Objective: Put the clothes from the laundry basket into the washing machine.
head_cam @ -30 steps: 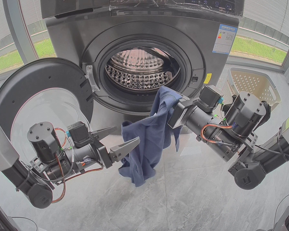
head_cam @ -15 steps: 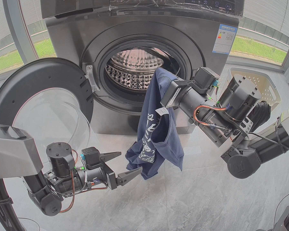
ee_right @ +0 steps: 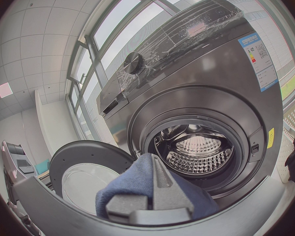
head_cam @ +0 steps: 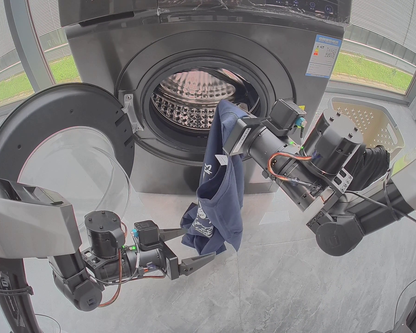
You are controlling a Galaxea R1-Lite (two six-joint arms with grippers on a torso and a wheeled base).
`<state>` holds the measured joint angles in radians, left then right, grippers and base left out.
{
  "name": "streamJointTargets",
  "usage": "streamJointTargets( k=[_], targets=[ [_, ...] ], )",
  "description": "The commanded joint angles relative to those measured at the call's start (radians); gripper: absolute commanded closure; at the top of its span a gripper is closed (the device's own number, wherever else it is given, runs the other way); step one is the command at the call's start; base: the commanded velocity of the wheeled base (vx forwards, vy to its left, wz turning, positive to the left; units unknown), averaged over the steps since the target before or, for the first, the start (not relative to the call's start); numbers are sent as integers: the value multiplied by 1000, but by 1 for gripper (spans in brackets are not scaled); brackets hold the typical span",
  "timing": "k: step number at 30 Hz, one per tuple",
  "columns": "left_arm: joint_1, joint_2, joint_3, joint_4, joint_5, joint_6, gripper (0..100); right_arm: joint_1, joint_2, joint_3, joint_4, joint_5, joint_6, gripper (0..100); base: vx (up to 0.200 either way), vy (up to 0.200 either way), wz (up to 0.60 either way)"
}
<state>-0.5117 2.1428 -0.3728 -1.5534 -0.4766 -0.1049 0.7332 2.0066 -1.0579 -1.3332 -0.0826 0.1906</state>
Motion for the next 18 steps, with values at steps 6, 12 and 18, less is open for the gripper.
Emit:
streamJointTargets(
  k=[6, 12, 18],
  targets=[
    [-1, 115, -183, -2, 10, -13, 0, 18, 11, -1, -3, 0, 4, 100, 0, 0, 0],
    [4, 189, -307, -2, 64, -19, 0, 28, 11, 1, -6, -2, 6, 100, 0, 0, 0],
    [4, 221, -377, -2, 92, -36, 0, 29, 11, 2, -11, -2, 7, 100, 0, 0, 0]
  ],
)
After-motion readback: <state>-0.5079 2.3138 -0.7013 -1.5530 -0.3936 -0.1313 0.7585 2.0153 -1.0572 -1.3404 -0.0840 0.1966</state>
